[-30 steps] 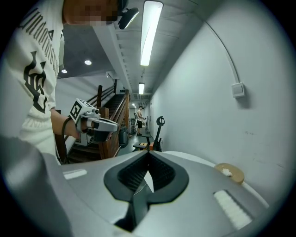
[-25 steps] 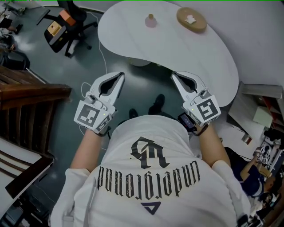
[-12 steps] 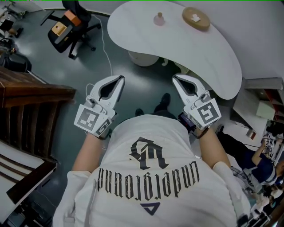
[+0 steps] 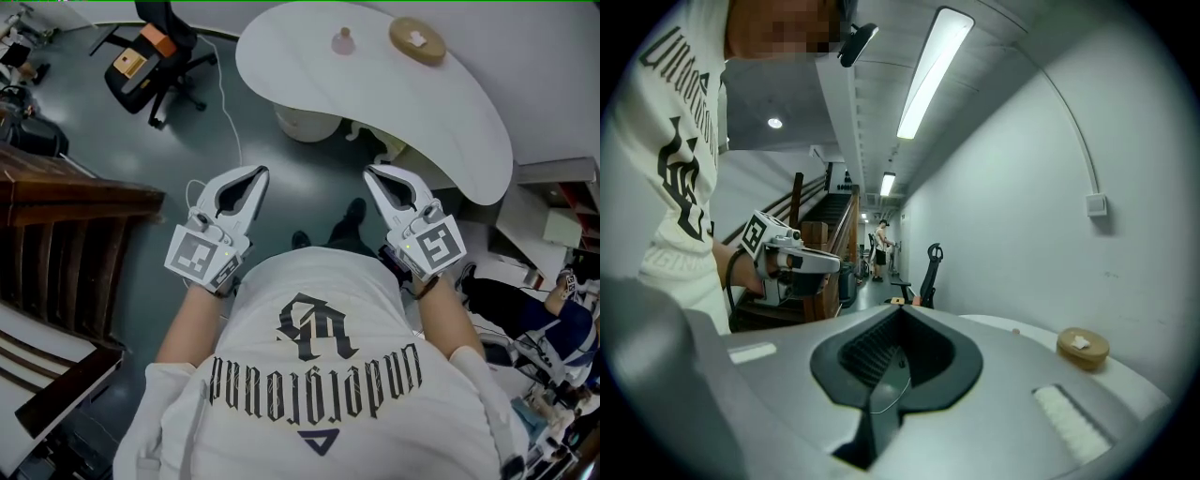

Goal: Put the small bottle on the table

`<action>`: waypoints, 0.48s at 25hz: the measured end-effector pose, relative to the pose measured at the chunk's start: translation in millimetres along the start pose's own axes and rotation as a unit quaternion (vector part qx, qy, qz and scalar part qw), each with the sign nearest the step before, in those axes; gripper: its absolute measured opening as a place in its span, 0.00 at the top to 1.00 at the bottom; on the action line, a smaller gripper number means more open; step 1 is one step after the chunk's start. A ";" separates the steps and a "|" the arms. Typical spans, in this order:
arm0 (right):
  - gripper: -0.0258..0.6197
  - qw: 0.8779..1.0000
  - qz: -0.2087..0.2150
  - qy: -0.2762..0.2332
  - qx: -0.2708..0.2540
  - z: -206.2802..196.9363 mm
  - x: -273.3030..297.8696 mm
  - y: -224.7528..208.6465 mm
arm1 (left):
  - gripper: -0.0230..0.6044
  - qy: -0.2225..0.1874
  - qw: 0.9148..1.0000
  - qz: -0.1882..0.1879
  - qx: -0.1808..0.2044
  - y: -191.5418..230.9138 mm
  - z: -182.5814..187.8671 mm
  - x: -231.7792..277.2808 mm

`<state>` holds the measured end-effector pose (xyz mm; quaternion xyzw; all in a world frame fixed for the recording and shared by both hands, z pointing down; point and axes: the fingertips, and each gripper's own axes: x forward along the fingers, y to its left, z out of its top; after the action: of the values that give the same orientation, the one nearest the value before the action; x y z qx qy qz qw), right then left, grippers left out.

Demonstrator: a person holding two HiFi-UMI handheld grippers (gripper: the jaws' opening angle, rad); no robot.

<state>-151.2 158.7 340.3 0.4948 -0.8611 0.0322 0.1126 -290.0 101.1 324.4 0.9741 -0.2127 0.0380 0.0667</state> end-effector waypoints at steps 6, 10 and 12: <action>0.96 1.000 -0.008 -0.003 0.000 3.5 -2.1 7.0 | 0.95 -0.002 1.000 -0.004 0.002 0.1 0.9 -5.4; 0.96 1.000 -0.010 -0.005 -0.001 3.4 -5.4 10.6 | 0.95 -0.004 1.000 -0.006 0.006 -4.0 1.5 -6.3; 0.96 1.000 -0.009 -0.005 -0.002 1.2 -2.5 9.4 | 0.95 -0.004 1.000 -0.006 0.005 -1.6 -1.1 -4.7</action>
<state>-158.3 165.4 339.1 0.5027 -0.8570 0.0276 0.1097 -293.7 104.7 324.8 0.9757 -0.2073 0.0353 0.0612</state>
